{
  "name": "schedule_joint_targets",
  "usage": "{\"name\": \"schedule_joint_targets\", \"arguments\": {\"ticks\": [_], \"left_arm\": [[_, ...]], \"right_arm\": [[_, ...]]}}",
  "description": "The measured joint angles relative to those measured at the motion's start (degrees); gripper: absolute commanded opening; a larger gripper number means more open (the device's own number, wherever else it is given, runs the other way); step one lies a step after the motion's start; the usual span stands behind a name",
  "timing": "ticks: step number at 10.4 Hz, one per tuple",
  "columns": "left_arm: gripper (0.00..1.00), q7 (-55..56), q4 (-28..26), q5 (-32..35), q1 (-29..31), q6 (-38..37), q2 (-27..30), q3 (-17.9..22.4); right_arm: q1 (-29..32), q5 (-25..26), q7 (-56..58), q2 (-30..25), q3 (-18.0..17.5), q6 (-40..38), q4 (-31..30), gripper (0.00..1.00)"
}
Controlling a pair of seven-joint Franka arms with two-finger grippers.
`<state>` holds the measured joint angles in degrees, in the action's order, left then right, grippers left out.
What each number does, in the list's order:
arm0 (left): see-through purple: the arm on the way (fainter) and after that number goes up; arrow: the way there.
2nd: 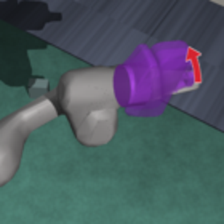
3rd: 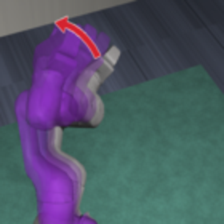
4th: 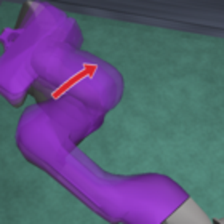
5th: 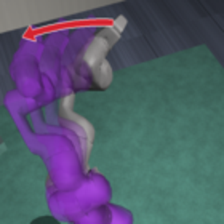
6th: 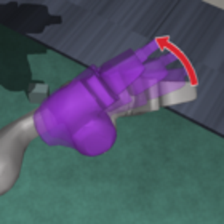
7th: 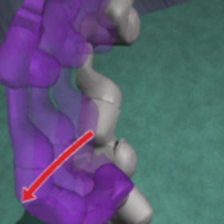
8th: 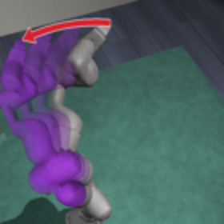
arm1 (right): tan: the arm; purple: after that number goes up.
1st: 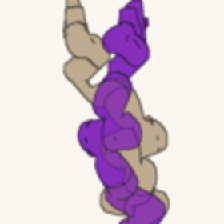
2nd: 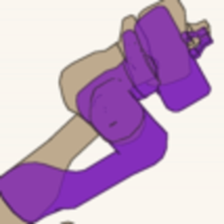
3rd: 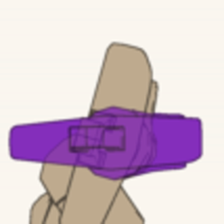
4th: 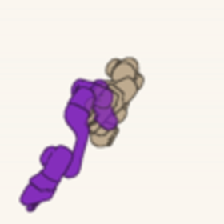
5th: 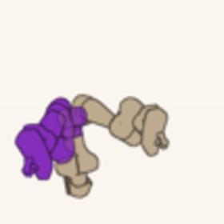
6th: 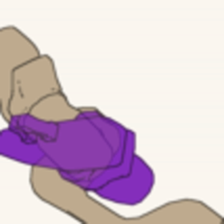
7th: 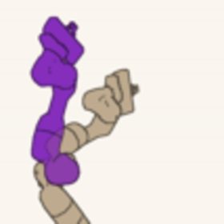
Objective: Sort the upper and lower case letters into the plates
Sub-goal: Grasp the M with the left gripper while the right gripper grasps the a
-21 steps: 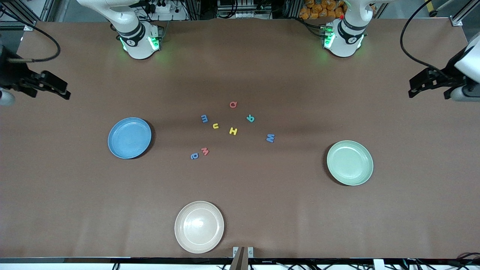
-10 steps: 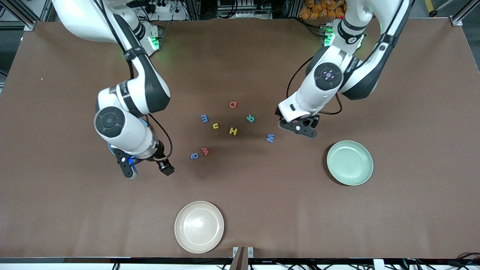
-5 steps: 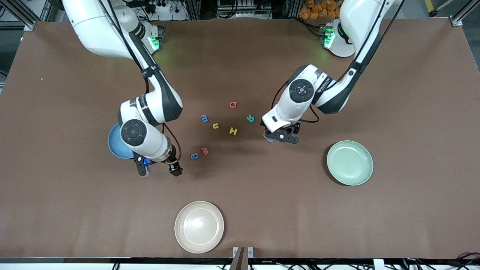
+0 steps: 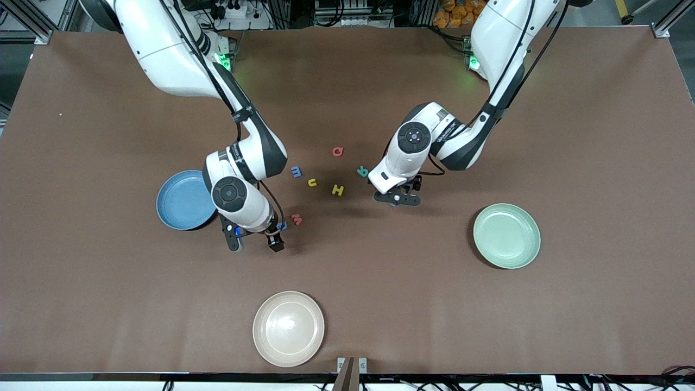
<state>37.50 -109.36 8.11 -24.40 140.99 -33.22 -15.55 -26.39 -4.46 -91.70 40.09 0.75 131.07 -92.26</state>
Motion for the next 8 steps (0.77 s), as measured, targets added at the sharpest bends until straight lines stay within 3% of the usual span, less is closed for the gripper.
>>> {"name": "schedule_joint_targets", "arguments": {"ticks": [3,6,8], "left_arm": [[0.99,1.2,1.5,0.7,-0.3,0.5,-2.6,0.7],[0.77,2.4,2.4,1.7,-1.1,0.5,-3.6,1.6],[0.67,3.1,2.5,5.1,-1.1,0.5,-3.8,1.6]], "right_arm": [[0.0,-0.2,-0.5,1.3,0.0,0.9,0.0,1.0],[-0.6,-0.3,-1.5,2.3,-0.6,1.4,-0.6,1.0],[-0.8,-0.4,-1.6,2.5,-0.7,3.6,-2.1,0.94]]}}
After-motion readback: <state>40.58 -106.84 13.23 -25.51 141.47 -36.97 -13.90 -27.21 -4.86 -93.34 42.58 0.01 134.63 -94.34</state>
